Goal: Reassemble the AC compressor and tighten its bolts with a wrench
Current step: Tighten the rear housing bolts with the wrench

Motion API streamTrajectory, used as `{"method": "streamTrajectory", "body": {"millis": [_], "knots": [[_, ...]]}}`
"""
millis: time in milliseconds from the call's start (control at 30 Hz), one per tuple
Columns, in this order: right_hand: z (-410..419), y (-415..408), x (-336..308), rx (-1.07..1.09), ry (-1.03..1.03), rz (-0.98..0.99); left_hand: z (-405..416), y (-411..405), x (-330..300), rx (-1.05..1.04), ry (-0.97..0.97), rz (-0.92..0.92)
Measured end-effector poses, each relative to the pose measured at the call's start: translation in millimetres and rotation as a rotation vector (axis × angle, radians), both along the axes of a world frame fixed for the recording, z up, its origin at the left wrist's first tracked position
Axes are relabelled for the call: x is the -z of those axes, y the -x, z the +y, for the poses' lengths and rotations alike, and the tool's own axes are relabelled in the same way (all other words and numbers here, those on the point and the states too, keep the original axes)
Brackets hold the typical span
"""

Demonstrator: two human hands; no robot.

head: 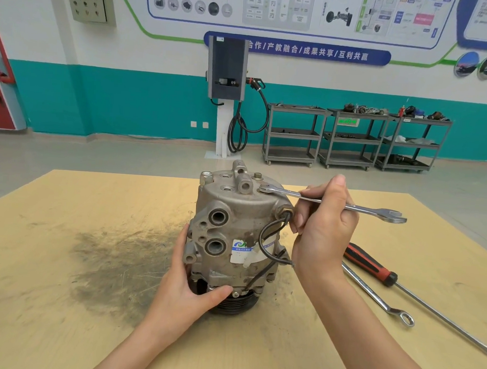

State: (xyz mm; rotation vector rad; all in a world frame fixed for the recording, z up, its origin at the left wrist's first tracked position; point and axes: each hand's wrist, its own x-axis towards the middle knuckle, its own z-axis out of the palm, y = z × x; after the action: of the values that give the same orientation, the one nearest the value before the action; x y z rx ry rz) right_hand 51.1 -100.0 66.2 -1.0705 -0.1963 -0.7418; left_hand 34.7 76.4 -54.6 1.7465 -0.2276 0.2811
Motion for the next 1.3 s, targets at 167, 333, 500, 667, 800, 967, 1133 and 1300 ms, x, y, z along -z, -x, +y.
{"method": "streamTrajectory", "body": {"millis": [167, 333, 500, 667, 800, 967, 1133, 1300], "knots": [[0, 1, 0, -0.003, -0.007, 0.0, 2, -1, 0, 0.003, -0.004, 0.014], [-6, -7, -3, -0.128, -0.169, 0.172, 4, -3, 2, 0.035, -0.001, 0.01], [-11, -9, -6, -0.137, -0.037, 0.094, 6, -5, 4, 0.052, -0.006, -0.001], [-14, -10, -7, -0.131, -0.002, 0.094, 6, -6, 5, 0.044, -0.003, 0.001], [-12, -4, -7, -0.034, 0.097, 0.034, 5, -5, 5, 0.031, -0.015, 0.009], [-7, 6, -4, 0.101, 0.25, -0.126, 4, -5, 4, 0.018, -0.021, 0.002], [-7, 7, -3, 0.135, 0.26, -0.117, 5, -5, 5, 0.012, -0.023, -0.001], [-8, 5, -4, 0.12, 0.268, -0.132, 5, -7, 8, 0.017, -0.024, -0.008]]}}
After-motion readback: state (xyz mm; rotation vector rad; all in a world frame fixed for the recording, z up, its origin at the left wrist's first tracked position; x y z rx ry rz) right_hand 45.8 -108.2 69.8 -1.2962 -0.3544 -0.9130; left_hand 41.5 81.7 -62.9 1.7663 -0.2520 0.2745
